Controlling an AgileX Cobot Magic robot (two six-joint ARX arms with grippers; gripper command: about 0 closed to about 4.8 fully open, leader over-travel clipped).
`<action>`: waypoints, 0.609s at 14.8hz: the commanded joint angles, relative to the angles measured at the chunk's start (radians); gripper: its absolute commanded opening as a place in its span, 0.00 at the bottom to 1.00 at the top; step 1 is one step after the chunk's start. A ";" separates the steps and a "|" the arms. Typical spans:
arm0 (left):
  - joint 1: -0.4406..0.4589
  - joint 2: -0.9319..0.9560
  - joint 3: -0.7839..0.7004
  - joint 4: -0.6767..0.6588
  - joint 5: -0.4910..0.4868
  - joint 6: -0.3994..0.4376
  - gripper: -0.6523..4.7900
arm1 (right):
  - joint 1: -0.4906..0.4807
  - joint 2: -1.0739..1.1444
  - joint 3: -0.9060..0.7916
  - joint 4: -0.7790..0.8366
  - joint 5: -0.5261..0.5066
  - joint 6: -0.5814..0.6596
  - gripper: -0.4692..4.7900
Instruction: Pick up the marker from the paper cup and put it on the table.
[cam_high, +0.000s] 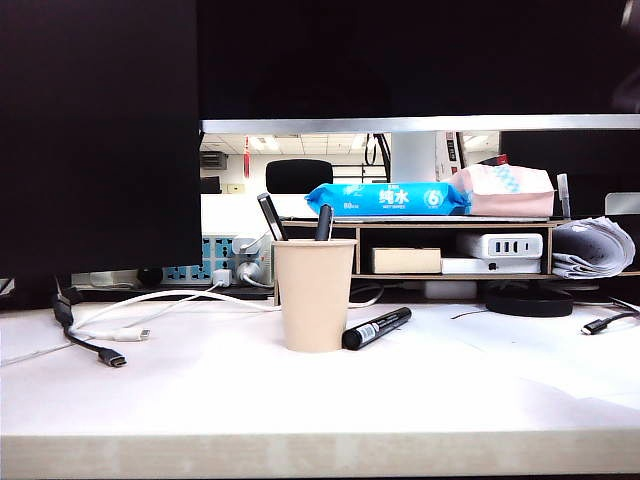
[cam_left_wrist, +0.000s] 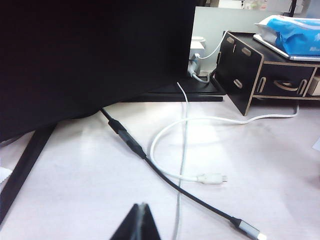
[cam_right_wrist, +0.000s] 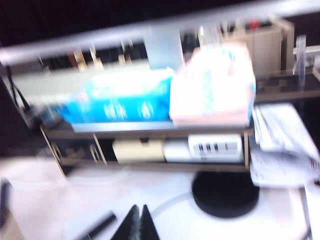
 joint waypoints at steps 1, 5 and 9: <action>0.005 0.000 0.001 0.005 0.000 0.004 0.11 | -0.001 0.073 0.001 0.057 0.002 -0.030 0.08; 0.005 0.000 0.001 0.005 0.000 0.004 0.11 | -0.001 0.162 -0.008 0.113 0.002 -0.029 0.08; -0.001 0.000 0.001 0.005 0.000 0.004 0.11 | 0.002 0.166 -0.007 0.100 0.001 -0.029 0.08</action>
